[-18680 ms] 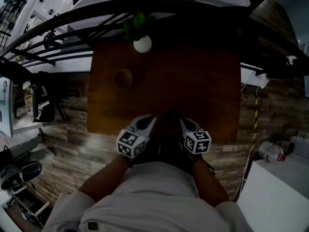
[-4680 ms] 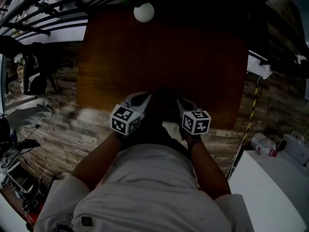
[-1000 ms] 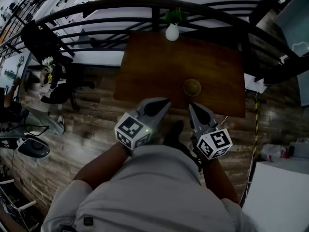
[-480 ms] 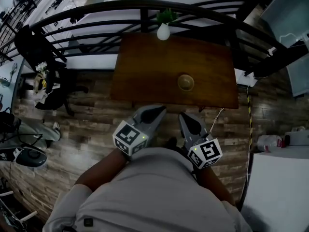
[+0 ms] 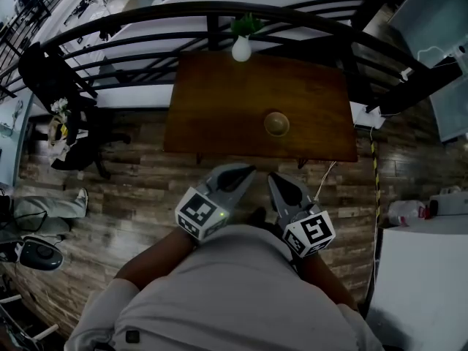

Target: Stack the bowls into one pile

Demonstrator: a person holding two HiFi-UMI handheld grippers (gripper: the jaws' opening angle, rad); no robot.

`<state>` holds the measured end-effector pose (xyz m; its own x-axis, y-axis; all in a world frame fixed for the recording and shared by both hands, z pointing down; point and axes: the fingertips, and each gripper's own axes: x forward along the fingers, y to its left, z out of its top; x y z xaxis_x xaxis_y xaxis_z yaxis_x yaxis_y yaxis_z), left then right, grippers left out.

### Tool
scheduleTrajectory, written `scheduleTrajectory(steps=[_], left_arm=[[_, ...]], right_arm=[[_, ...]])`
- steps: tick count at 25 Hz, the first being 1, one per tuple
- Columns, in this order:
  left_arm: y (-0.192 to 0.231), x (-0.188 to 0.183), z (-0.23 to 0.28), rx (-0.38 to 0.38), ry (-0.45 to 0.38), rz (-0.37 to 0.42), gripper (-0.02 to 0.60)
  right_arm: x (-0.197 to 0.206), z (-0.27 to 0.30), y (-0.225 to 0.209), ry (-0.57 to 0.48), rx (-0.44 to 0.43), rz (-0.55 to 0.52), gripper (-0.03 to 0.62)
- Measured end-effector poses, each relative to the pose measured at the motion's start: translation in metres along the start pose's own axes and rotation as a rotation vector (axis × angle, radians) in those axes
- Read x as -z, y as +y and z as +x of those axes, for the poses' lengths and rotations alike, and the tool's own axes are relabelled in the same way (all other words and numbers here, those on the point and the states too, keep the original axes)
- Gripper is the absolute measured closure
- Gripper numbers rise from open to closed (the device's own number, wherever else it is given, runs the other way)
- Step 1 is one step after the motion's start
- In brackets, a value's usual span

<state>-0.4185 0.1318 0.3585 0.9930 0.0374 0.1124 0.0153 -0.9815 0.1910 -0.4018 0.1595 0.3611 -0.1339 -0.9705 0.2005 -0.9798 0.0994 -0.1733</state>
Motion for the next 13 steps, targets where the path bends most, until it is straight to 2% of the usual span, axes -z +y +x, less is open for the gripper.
scheduleTrajectory(steps=[13], left_arm=[[0.003,0.003,-0.021,-0.001,0.011,0.025,0.577]], right_arm=[[0.004,0.012,0.024,-0.005,-0.014,0.006,0.586]])
